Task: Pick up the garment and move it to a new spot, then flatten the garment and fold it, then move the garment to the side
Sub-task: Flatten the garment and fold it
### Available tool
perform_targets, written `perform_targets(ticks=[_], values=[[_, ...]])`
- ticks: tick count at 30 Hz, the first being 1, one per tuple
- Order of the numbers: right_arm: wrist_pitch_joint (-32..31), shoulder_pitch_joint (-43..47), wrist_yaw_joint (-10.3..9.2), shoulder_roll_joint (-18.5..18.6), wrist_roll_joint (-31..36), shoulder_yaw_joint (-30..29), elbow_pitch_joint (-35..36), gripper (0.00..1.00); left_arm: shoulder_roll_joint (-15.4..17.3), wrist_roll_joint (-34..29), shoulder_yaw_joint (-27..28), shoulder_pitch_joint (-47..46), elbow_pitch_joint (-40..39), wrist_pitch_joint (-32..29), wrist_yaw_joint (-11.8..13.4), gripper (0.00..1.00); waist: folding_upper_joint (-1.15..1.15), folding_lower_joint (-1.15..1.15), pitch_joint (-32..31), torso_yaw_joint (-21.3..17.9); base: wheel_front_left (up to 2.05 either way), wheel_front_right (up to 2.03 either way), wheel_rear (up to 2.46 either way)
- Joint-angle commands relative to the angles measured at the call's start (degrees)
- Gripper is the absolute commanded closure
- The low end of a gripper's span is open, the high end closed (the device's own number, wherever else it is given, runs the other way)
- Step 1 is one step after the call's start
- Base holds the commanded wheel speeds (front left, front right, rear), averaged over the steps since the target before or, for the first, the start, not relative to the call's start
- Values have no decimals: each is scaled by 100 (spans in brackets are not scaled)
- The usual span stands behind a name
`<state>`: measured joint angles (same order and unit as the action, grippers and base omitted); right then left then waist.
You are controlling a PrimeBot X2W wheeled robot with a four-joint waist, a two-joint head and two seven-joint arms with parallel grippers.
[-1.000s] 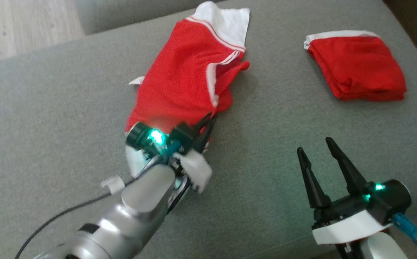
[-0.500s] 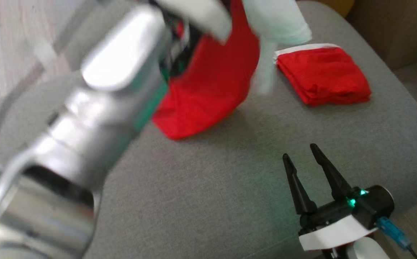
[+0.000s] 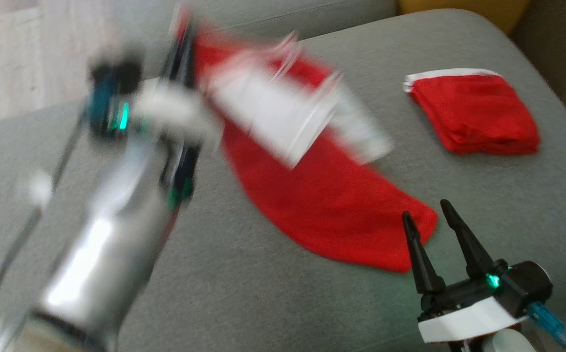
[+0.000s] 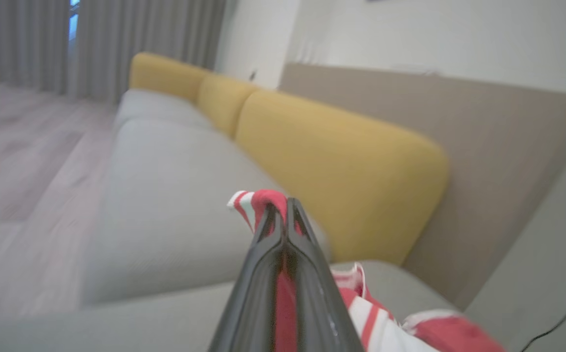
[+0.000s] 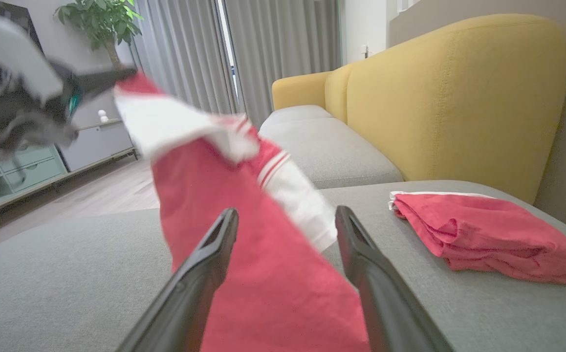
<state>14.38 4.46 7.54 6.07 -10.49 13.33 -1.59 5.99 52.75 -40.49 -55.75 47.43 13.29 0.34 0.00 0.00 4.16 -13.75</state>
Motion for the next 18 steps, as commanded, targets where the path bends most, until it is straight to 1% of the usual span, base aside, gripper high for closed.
perform_targets(ticks=[1,7,11,12,14,15,16,17,18], values=[[62,-49,-5,8,47,73,220,0,317,83,277,190,-85,104,105,100,0,0,107,189,0,0,0],[62,-108,-5,47,71,49,264,0,808,232,707,1663,-85,164,348,100,0,0,242,339,0,0,0],[62,-92,-5,81,76,7,279,0,993,68,1123,2320,-458,168,474,100,0,0,293,423,0,0,0],[62,-75,-5,92,79,4,275,0,998,17,1251,2453,-594,169,473,100,0,0,297,449,0,0,0],[62,-42,-5,107,81,-4,272,0,945,-72,1481,2698,-906,169,354,100,0,0,312,506,0,0,0],[62,-29,-5,114,81,-16,272,0,910,-145,1572,2803,-1049,170,307,96,0,0,326,543,0,0,0],[62,-20,-5,118,82,-29,274,0,885,-281,1677,2886,-1184,170,345,51,0,0,340,583,0,0,0],[62,-13,-5,117,82,-41,279,0,870,-521,1781,2946,-1370,170,408,0,0,0,356,624,0,0,0],[62,-13,-5,113,83,-48,287,0,843,-828,1885,3014,-1612,170,466,0,0,0,370,661,0,0,0]])
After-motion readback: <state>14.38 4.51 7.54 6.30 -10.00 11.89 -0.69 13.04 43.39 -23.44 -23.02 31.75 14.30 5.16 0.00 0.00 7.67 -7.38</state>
